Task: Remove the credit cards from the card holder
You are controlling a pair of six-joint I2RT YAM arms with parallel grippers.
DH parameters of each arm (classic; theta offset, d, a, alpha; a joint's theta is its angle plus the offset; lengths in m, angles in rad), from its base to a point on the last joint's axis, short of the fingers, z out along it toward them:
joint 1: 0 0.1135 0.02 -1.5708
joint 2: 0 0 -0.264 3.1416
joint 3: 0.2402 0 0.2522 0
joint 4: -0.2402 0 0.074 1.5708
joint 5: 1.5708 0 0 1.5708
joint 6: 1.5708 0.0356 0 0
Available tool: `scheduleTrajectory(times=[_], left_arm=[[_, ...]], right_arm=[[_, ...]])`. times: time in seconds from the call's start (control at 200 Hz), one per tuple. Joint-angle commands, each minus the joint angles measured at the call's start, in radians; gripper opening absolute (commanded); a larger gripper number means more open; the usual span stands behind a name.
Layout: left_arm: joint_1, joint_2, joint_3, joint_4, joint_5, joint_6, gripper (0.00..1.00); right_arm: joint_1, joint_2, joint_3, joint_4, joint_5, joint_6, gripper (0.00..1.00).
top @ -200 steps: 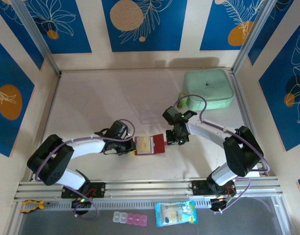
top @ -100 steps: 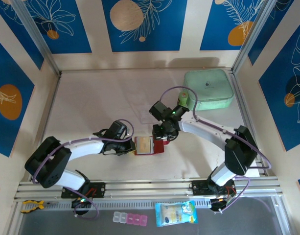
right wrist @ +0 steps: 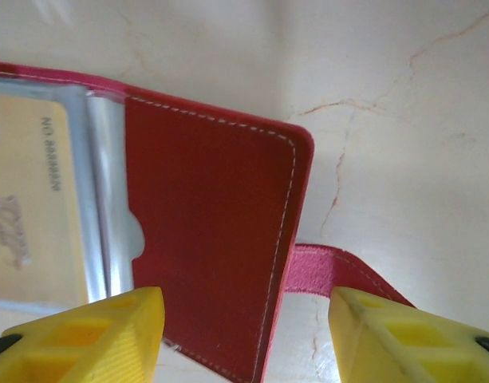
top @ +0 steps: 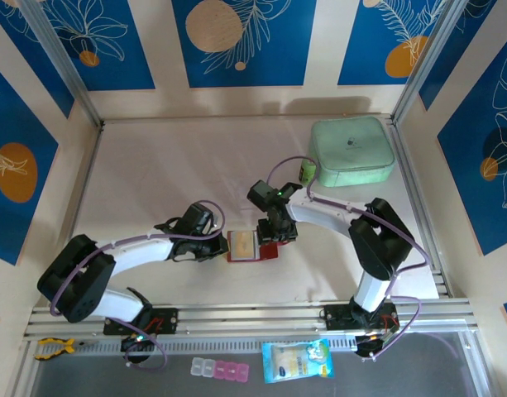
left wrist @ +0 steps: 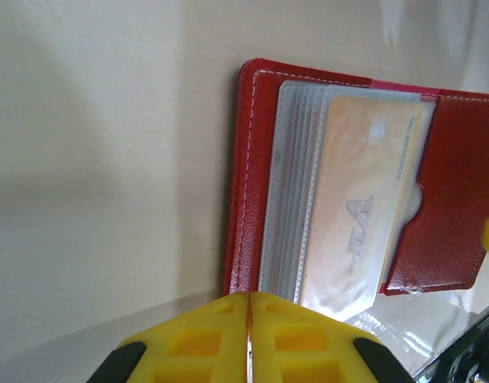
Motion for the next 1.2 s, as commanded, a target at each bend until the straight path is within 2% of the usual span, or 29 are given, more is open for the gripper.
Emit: scheduleTrajectory(times=[0.0, 0.55, 0.955, 1.055, 1.195], left_arm=[[0.006, -0.029, 0.014, -0.03, -0.016, -0.016, 0.1], [0.006, -0.039, 0.035, -0.014, -0.015, -0.015, 0.12], [-0.016, 0.042, 0.126, 0.009, 0.019, 0.019, 0.16], [-0.028, 0.079, 0.144, 0.03, 0.032, 0.019, 0.15], [-0.043, 0.125, 0.166, 0.044, 0.05, 0.026, 0.13]], right_arm=[[-0.004, 0.029, -0.022, 0.007, 0.019, 0.009, 0.57], [-0.007, 0.099, -0.139, 0.134, -0.036, 0.023, 0.57], [0.0, -0.069, -0.061, 0.053, 0.01, 0.026, 0.56], [0.007, -0.097, -0.042, 0.064, -0.022, 0.03, 0.56], [0.012, -0.119, -0.054, 0.154, -0.138, 0.041, 0.54]])
